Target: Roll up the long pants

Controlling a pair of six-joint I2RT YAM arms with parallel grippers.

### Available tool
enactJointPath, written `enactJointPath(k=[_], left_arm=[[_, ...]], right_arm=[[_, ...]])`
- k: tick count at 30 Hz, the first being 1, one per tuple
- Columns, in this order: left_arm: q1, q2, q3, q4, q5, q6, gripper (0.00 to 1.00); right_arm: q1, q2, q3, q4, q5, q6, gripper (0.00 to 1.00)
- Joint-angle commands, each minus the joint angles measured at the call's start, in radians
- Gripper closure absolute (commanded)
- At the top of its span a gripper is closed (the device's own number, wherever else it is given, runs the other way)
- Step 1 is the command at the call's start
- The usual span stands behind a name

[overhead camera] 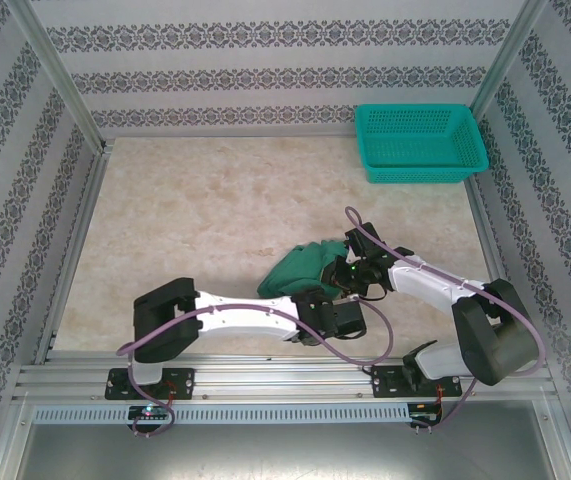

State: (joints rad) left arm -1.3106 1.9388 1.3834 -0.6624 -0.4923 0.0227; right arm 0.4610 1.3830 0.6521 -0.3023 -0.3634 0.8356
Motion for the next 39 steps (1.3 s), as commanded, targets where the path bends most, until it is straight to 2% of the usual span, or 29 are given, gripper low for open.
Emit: enactJointPath(k=[1, 4, 6, 7, 9, 10, 11, 12, 14, 17, 20, 21, 23, 26, 31, 37, 39], left_arm=[[0.037, 0.112, 0.026, -0.125, -0.113, -0.015, 0.32], [0.077, 0.194, 0.049, -0.190, -0.159, -0.063, 0.29], [0.121, 0.242, 0.074, -0.241, -0.149, -0.106, 0.28], [0.145, 0.266, 0.085, -0.264, -0.152, -0.130, 0.29], [0.187, 0.301, 0.098, -0.298, -0.144, -0.163, 0.36], [0.208, 0.317, 0.106, -0.319, -0.143, -0.183, 0.54], [0.227, 0.328, 0.108, -0.334, -0.140, -0.194, 0.83], [0.243, 0.335, 0.101, -0.341, -0.149, -0.209, 1.00], [0.260, 0.324, 0.073, -0.329, -0.127, -0.205, 1.00], [0.263, 0.278, 0.033, -0.297, -0.011, -0.189, 1.00], [0.263, 0.214, -0.013, -0.255, 0.170, -0.198, 1.00], [0.264, 0.185, -0.035, -0.230, 0.227, -0.208, 1.00], [0.263, 0.135, -0.085, -0.166, 0.343, -0.221, 1.00], [0.267, 0.062, -0.162, -0.061, 0.487, -0.243, 1.00], [0.305, -0.007, -0.282, 0.109, 0.738, -0.304, 1.00], [0.306, 0.009, -0.335, 0.166, 0.809, -0.320, 1.00], [0.309, 0.006, -0.355, 0.190, 0.816, -0.327, 1.00]], right_arm=[[0.016, 0.032, -0.032, -0.033, 0.027, 0.002, 1.00], [0.016, 0.028, -0.038, -0.028, 0.017, 0.006, 1.00], [0.016, 0.018, -0.041, -0.030, 0.015, 0.005, 1.00], [0.016, 0.012, -0.042, -0.035, 0.012, 0.003, 1.00], [0.014, -0.005, -0.044, -0.046, 0.016, 0.003, 1.00], [0.012, -0.014, -0.045, -0.055, 0.016, 0.003, 1.00], [0.008, -0.025, -0.047, -0.065, 0.017, 0.003, 1.00], [0.006, -0.038, -0.049, -0.074, 0.018, 0.001, 1.00], [0.000, -0.066, -0.051, -0.095, 0.019, -0.002, 1.00], [-0.007, -0.105, -0.043, -0.089, -0.004, -0.019, 1.00], [-0.031, -0.128, 0.009, -0.122, 0.008, -0.044, 0.49], [-0.045, -0.139, 0.026, -0.134, 0.023, -0.052, 0.41], [-0.072, -0.165, 0.051, -0.144, 0.041, -0.060, 0.35], [-0.117, -0.189, 0.088, -0.175, 0.053, -0.072, 0.31], [-0.169, -0.233, 0.113, -0.222, 0.074, -0.079, 0.29], [-0.262, -0.352, 0.024, -0.008, 0.071, 0.030, 0.24], [-0.275, -0.326, 0.072, -0.043, 0.048, 0.003, 0.21]])
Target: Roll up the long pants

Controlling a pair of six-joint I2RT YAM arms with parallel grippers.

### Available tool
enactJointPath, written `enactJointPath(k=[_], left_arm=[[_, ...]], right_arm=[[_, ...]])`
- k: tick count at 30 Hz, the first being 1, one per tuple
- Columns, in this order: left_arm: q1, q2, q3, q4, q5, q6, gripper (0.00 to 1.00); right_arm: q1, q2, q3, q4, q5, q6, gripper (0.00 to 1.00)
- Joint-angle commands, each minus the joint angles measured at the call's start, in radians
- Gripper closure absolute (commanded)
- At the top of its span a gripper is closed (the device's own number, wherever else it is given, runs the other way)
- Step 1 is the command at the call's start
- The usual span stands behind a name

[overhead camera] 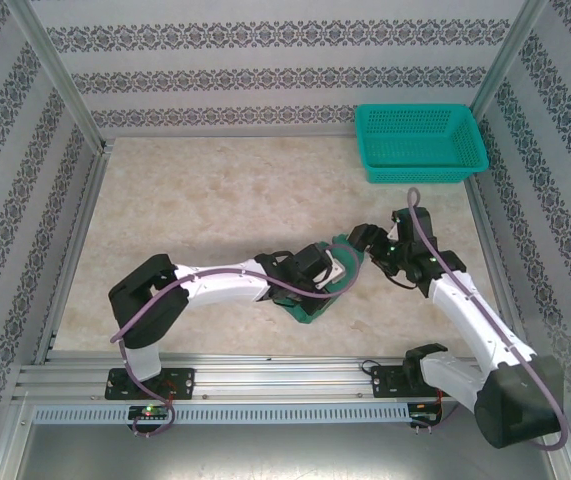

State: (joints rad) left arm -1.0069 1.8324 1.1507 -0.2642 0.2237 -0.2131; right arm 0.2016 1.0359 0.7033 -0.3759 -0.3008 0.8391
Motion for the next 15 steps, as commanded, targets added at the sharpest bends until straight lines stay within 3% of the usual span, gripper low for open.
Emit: enactJointPath(k=[1, 10, 15], left_arm=[[0.007, 0.109, -0.127, -0.199, 0.113, -0.092, 1.00], [0.035, -0.074, -0.159, -0.115, 0.233, -0.132, 1.00], [0.102, -0.224, -0.250, 0.015, 0.343, -0.217, 1.00]], right_arm=[[-0.016, 0.036, 0.044, -0.001, -0.022, -0.022, 0.21], [-0.013, 0.077, 0.036, -0.111, -0.046, -0.044, 0.20], [-0.013, 0.066, 0.039, -0.119, -0.081, -0.037, 0.20]])
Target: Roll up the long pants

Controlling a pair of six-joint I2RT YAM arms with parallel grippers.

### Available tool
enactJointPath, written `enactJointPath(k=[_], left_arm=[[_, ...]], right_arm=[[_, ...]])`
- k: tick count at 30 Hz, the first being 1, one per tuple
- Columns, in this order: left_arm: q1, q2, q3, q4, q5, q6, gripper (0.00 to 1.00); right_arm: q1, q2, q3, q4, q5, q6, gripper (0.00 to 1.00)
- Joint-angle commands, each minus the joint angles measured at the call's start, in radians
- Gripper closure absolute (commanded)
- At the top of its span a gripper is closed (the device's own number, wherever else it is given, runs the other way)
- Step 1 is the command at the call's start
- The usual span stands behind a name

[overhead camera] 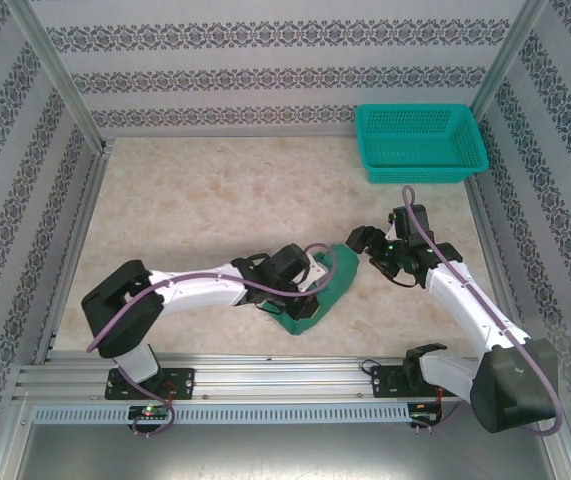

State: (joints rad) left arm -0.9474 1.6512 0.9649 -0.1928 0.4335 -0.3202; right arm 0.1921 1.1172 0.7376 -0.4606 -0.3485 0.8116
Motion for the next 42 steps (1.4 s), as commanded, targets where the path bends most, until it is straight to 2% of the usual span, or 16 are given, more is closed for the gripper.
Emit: enactJointPath(k=[1, 4, 7, 11, 15, 19, 23, 32, 33, 35, 42], left_arm=[[0.058, -0.062, -0.079, -0.035, 0.149, -0.134, 1.00], [0.112, -0.108, -0.142, 0.076, 0.240, -0.211, 1.00], [0.140, -0.117, -0.194, 0.156, 0.260, -0.274, 1.00], [0.191, -0.127, -0.360, 0.519, 0.270, -0.524, 1.00], [0.211, -0.125, -0.501, 0.781, 0.191, -0.699, 1.00], [0.218, -0.140, -0.573, 0.892, 0.151, -0.792, 1.00], [0.233, -0.146, -0.633, 0.962, 0.132, -0.858, 1.00], [0.242, -0.100, -0.735, 1.092, 0.093, -0.934, 1.00], [0.242, -0.090, -0.739, 1.101, 0.093, -0.936, 1.00], [0.246, -0.057, -0.746, 1.134, 0.101, -0.947, 1.00], [0.266, 0.134, -0.741, 1.327, 0.157, -1.017, 1.00]], right_arm=[[0.000, -0.014, 0.008, -0.040, -0.037, -0.011, 0.20], [0.008, -0.014, 0.009, -0.048, -0.058, -0.017, 0.20], [0.032, 0.005, 0.005, -0.056, -0.096, -0.025, 0.20], [0.106, 0.027, 0.000, -0.064, -0.102, -0.025, 0.20], [0.164, 0.041, -0.030, 0.001, -0.134, 0.028, 0.20], [0.203, 0.065, -0.047, 0.083, -0.164, 0.066, 0.19], [0.264, 0.151, -0.029, 0.150, -0.186, 0.085, 0.16], [0.394, 0.298, 0.013, 0.306, -0.233, 0.141, 0.14], [0.405, 0.307, 0.020, 0.313, -0.237, 0.144, 0.07], [0.421, 0.313, 0.027, 0.326, -0.231, 0.147, 0.03], [0.450, 0.361, 0.039, 0.370, -0.277, 0.146, 0.02]])
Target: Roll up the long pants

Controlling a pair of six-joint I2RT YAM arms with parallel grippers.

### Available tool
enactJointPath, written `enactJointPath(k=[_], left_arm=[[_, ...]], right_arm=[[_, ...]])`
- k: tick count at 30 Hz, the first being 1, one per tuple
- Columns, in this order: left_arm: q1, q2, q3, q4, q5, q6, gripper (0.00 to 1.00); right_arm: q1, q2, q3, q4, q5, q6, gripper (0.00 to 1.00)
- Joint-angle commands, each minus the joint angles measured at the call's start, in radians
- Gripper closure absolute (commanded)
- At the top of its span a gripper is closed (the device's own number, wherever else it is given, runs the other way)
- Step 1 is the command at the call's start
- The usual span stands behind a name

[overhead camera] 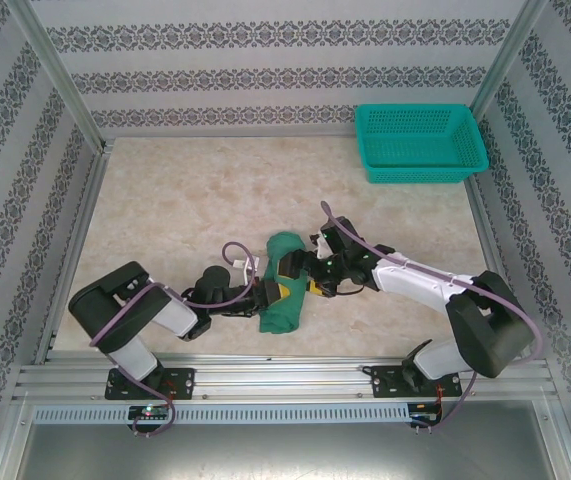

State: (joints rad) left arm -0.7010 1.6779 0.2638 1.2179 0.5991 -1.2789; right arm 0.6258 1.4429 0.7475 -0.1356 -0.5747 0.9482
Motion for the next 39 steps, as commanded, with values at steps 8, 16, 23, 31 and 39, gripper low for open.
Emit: enactJointPath(k=[8, 16, 23, 31, 39], left_arm=[[0.094, 0.273, -0.092, 0.204, 0.007, -0.160, 1.00], [0.107, 0.252, -0.058, 0.206, 0.050, -0.164, 1.00], [0.137, 0.213, -0.039, 0.206, 0.084, -0.153, 1.00], [0.179, 0.217, -0.008, 0.206, 0.139, -0.143, 1.00], [0.211, -0.026, 0.243, -0.502, 0.233, 0.226, 0.91]], right_arm=[[0.073, 0.167, 0.039, 0.091, -0.074, 0.035, 0.02], [0.115, 0.332, 0.085, 0.176, -0.103, 0.070, 0.03], [0.114, 0.472, 0.055, 0.383, -0.164, 0.158, 0.21], [0.102, 0.553, 0.018, 0.544, -0.218, 0.202, 1.00], [-0.001, 0.348, -0.009, 0.259, -0.050, 0.072, 1.00]])
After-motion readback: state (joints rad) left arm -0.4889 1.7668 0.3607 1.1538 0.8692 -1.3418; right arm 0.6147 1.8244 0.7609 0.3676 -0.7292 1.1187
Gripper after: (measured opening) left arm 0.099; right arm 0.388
